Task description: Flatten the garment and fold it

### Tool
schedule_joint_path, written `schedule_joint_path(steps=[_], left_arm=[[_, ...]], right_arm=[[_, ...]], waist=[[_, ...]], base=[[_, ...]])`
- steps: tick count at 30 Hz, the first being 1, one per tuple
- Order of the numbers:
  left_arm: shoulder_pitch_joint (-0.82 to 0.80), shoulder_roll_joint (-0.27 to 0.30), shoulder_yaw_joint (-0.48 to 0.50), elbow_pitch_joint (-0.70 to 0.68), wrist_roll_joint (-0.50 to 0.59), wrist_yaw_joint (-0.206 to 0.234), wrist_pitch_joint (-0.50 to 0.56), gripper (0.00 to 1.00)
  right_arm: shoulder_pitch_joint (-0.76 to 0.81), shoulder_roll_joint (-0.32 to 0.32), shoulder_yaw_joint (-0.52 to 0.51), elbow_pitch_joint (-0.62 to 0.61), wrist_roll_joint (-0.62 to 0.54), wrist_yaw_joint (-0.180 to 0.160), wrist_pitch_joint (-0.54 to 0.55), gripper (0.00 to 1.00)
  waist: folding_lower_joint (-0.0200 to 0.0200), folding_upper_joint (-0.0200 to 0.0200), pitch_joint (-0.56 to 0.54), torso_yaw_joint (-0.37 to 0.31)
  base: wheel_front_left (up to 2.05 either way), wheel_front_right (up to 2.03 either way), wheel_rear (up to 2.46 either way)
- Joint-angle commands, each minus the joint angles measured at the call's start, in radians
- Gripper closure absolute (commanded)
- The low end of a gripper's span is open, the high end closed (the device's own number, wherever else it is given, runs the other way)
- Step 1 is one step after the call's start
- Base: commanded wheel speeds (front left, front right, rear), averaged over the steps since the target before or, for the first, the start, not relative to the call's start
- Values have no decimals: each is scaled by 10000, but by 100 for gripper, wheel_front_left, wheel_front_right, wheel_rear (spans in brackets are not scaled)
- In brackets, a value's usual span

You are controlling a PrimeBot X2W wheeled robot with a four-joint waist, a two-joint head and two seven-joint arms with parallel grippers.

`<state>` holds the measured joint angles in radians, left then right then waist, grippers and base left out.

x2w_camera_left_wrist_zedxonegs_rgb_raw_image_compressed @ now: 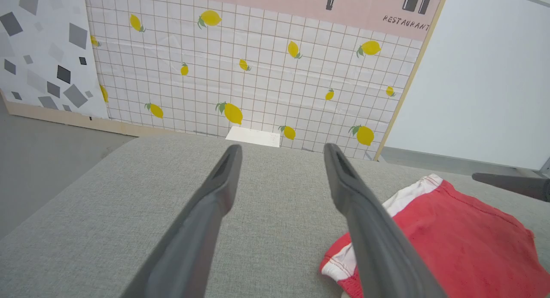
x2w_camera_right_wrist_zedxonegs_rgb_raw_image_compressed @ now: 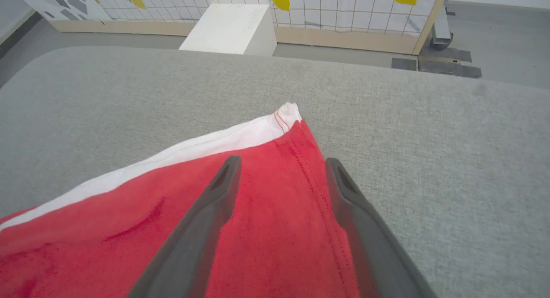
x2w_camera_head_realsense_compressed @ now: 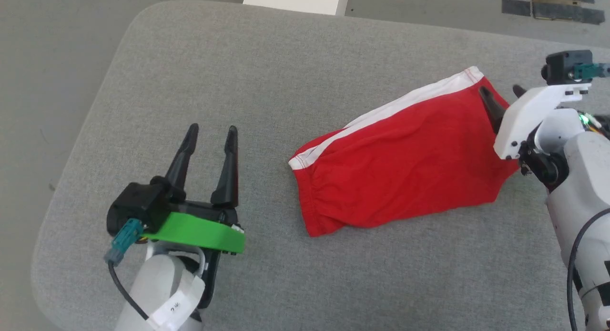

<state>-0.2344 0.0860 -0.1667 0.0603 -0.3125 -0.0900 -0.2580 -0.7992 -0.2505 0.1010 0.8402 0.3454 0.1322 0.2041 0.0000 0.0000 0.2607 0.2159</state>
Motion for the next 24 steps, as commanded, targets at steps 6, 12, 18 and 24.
schedule_joint_path(steps=[6, 12, 18, 24], left_arm=[[461, -297, 597, -19, 624, -295, -36, 0], [599, -350, 833, 54, 582, -362, -37, 0], [553, -355, 724, 16, 296, -377, -37, 0], [436, -356, 732, -36, 134, -337, -37, 0]], right_arm=[[-339, 231, -1208, 1092, -498, -15, 623, 0], [-848, 247, -2089, 1824, -1620, -15, 1032, 0], [-1421, 258, -2926, 2420, -2780, -15, 2111, 0], [-1723, 568, -2958, 2715, -3313, -15, 3561, 100]], waist=[[0, 0, 243, 214], [0, 0, 450, 363], [0, 0, 782, 535], [0, 0, 1010, 585]], base=[[0, 0, 0], [0, 0, 0], [0, 0, 0], [0, 0, 0]])
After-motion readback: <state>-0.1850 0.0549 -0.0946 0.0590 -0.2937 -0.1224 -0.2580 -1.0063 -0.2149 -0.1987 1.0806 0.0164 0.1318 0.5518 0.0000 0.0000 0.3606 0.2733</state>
